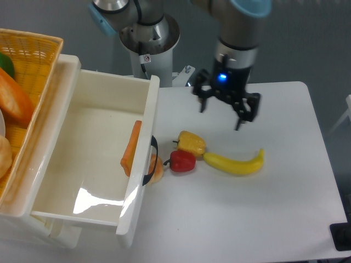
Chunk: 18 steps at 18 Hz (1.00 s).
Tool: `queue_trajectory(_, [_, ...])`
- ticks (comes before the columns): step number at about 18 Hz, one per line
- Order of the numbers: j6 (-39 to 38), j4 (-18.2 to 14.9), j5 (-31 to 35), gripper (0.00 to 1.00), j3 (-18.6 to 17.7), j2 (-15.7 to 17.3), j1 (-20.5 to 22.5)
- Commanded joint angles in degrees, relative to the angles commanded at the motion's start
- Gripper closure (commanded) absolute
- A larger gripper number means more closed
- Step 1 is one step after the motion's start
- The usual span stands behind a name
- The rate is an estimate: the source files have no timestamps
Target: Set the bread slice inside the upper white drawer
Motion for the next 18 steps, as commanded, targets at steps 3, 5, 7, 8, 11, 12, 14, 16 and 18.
queue_trajectory(3, [2.9, 0.4, 1.7, 0.0, 0.5, -3.8, 2.0])
queue_trajectory(5, [8.6, 1.4, 1.7, 0.0, 1.6, -6.8, 3.7])
queue_trajectory(7, [14.6, 3.3, 1.7, 0.0, 1.7, -9.7, 4.3])
queue_trajectory(8, [15.7, 4.2, 1.8, 0.0, 1.7, -10.6, 4.2])
queue_trajectory(11, [16.3, 4.8, 2.0, 0.0, 1.8, -12.1, 4.2])
queue_trajectory(12, [16.3, 4.8, 2.1, 0.0, 1.8, -12.1, 4.2])
queue_trajectory(14, [16.3, 4.9, 2.2, 0.0, 2.0, -12.4, 4.3])
queue_trajectory(16, [16.3, 4.9, 2.2, 0.0, 2.1, -12.6, 4.6])
queue_trajectory(18, [16.3, 4.9, 2.2, 0.0, 2.1, -12.8, 4.7])
